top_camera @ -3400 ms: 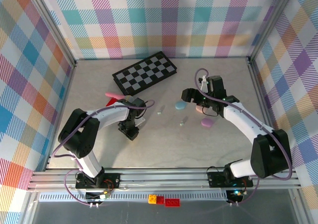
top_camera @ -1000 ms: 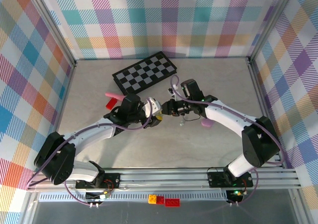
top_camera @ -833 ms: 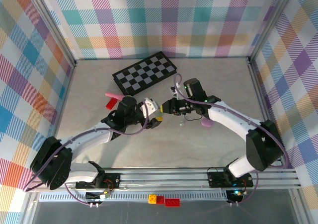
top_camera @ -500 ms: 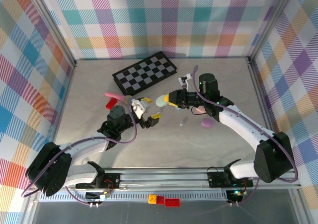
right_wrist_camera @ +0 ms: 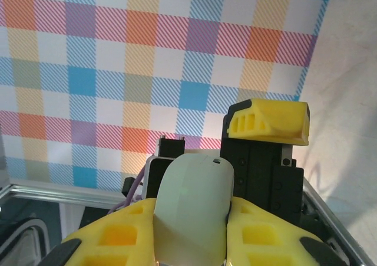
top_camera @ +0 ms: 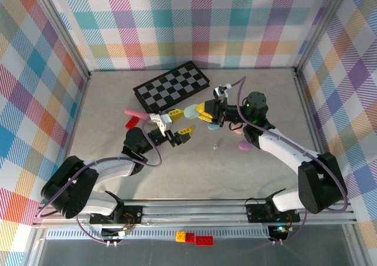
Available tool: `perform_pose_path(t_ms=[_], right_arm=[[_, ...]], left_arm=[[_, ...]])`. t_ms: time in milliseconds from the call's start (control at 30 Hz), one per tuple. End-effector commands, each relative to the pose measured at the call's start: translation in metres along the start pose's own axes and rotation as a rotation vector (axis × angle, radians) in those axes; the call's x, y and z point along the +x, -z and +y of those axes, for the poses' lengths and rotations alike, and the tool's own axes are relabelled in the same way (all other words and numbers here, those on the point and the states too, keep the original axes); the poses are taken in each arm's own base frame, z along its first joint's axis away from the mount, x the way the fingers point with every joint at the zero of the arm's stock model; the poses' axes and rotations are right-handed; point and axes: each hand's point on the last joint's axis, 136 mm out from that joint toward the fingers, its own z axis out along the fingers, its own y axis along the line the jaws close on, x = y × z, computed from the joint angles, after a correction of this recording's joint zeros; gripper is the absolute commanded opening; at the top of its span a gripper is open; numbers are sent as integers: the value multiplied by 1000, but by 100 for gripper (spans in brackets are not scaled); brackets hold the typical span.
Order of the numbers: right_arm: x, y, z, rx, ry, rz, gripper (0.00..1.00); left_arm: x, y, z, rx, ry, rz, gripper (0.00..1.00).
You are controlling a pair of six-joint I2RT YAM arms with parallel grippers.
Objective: Insert wireless bluetooth earbuds into charging case
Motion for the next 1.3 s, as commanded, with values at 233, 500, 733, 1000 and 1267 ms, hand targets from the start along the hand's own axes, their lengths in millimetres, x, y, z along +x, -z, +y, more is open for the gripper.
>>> perform_pose_path(t_ms=[233,500,733,1000,1267], right_arm=[[-4,3,20,-117,13,-29,13],[-8,2,19,-133,0,-37,12],[-11,2,16,-139,-6,-48,12],[-14,1,11,-138,-11,-58,11],[-15,1,14,-149,-7,-57,11]], left_arm=[[-37,-20,0,59,-33,-116,63],[-42,-28,1,77,-21,-128,58],[-48,-31,4,62,-35,-144,57],[-50,-34,2,82,-18,-148,58],[-50,-36,2,92,-14,-148,55]])
